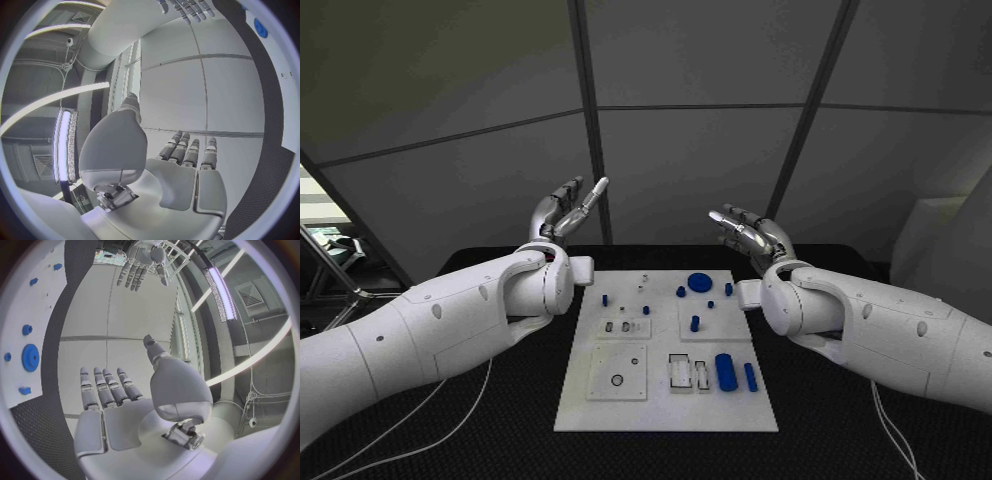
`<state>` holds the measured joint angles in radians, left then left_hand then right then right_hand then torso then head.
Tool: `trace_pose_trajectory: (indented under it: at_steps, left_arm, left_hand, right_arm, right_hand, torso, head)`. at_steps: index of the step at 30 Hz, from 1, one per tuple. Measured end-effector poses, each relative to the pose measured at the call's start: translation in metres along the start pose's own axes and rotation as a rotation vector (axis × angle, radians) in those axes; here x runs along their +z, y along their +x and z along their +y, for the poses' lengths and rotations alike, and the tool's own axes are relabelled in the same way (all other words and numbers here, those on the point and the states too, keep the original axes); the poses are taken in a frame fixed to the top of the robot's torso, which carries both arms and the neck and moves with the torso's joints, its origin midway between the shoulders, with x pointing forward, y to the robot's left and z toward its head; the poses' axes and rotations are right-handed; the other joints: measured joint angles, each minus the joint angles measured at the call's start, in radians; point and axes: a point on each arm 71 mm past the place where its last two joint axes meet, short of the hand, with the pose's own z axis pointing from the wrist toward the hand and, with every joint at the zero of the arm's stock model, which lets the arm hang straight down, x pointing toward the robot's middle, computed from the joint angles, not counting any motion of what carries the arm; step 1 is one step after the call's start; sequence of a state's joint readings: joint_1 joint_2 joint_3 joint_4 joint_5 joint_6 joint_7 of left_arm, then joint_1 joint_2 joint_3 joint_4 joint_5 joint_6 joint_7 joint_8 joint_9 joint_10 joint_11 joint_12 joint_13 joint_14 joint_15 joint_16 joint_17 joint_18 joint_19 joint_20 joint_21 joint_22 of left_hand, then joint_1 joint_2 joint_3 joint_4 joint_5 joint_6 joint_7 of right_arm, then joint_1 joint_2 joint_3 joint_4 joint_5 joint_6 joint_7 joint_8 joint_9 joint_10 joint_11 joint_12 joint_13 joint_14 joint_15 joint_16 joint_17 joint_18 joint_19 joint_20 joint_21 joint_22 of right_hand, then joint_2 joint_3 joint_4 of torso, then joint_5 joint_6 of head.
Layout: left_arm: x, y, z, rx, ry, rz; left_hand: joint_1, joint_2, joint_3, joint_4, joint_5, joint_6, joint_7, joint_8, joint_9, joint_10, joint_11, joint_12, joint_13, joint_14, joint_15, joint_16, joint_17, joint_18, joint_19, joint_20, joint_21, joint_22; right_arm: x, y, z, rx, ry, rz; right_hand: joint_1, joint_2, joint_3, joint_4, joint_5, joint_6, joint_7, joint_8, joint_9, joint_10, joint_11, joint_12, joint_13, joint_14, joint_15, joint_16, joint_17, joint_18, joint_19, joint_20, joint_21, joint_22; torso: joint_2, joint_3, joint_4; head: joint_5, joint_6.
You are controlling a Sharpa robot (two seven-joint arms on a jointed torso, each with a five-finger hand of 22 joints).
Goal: Assemble the parts on the task board
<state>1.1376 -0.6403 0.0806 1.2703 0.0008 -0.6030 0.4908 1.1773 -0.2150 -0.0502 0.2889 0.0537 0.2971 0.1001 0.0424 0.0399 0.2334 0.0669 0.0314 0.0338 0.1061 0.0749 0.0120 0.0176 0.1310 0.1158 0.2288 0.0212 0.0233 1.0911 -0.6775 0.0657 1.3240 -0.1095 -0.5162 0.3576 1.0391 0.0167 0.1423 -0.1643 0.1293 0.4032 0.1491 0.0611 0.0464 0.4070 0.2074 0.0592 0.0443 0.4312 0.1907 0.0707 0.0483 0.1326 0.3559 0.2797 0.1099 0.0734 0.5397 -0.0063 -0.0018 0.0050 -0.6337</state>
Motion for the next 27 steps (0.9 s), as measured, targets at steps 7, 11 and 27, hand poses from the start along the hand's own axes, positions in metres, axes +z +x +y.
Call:
trace_pose_trajectory:
  at_steps: [7,11,27]
  left_arm:
    - [0.004,0.001,-0.002,-0.017,0.007,0.035]
    - [0.002,-0.011,-0.003,-0.016,0.007,0.046]
    - [-0.014,-0.030,-0.015,-0.031,0.010,0.113]
  left_hand:
    - [0.070,0.114,0.085,0.002,0.000,0.126,0.051,0.059,0.019,0.154,0.083,0.052,0.016,0.145,0.066,0.035,0.019,0.002,0.099,0.032,0.047,0.024]
    - [0.119,0.163,0.100,-0.030,0.000,0.281,0.064,0.135,0.043,0.350,0.113,0.111,0.033,0.399,0.091,0.093,0.046,0.056,0.366,0.058,0.160,0.081]
    - [0.196,0.214,0.054,-0.140,0.000,0.487,0.101,0.239,0.050,0.686,0.113,0.170,0.036,0.881,0.068,0.178,0.078,0.056,0.741,0.022,0.327,0.124]
  right_arm:
    - [0.011,0.002,0.001,-0.019,0.031,0.103]
    - [0.016,-0.013,0.004,-0.165,-0.017,0.108]
    - [0.026,-0.022,0.044,-0.700,-0.217,0.154]
  right_hand:
    - [0.109,0.007,0.016,-0.073,0.041,0.287,0.031,0.061,0.026,0.307,-0.001,0.052,0.018,0.283,-0.003,0.075,0.019,0.017,0.226,-0.001,0.115,0.052]
    - [0.164,0.004,0.035,-0.097,0.065,0.419,0.054,0.078,0.030,0.451,-0.019,0.060,0.018,0.424,-0.026,0.107,0.021,0.023,0.348,-0.014,0.183,0.077]
    - [0.219,-0.022,0.101,-0.124,0.091,0.627,0.025,0.062,0.024,0.694,-0.074,0.022,0.018,0.702,-0.101,0.127,0.025,0.039,0.572,-0.093,0.391,0.166]
  torso:
    - [0.000,-0.0001,-0.0001]
    - [0.001,-0.0003,-0.0001]
    - [0.054,0.0038,0.0105]
  head:
    - [0.000,0.000]
    - [0.000,-0.010]
    - [-0.007,-0.012]
